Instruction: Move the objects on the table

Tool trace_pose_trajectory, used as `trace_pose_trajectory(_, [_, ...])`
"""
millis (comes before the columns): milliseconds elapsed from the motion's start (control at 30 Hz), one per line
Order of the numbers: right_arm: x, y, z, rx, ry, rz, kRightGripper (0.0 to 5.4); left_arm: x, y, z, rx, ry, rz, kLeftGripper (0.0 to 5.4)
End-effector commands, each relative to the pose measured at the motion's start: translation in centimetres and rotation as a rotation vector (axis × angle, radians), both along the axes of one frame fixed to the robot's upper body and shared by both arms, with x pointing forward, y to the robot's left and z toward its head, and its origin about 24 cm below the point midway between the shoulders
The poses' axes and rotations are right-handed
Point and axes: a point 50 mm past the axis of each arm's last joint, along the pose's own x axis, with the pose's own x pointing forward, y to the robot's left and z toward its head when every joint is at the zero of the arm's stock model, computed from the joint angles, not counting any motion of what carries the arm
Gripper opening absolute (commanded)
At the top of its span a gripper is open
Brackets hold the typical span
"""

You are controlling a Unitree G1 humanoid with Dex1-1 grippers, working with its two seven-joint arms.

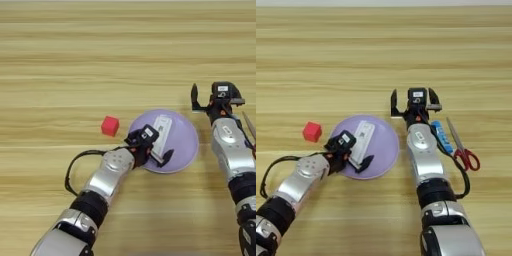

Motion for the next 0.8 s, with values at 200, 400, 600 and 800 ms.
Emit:
trace_pose_trajectory(200, [-0.2, 0.35, -0.06, 0.002, 0.013, 0.008, 5.37, 0.48, 0.35, -0.57, 0.042, 0.012, 0.017, 5.4])
trace_pose_trajectory(400, [-0.19, 0.44, -0.03, 0.002, 0.013, 0.011, 5.37, 0.67, 0.3, -0.59, 0.053, -0.001, 0.012, 5.4])
trace_pose_trajectory(600, [-0.16, 0.56, 0.06, 0.001, 0.012, 0.012, 5.37, 0.87, 0.21, -0.6, 0.072, -0.008, 0.017, 5.4])
trace_pose_trajectory(800, [-0.15, 0.74, 0.1, 0.007, 0.014, 0.012, 5.37, 0.87, 0.3, -0.81, 0.081, 0.001, 0.02, 5.4])
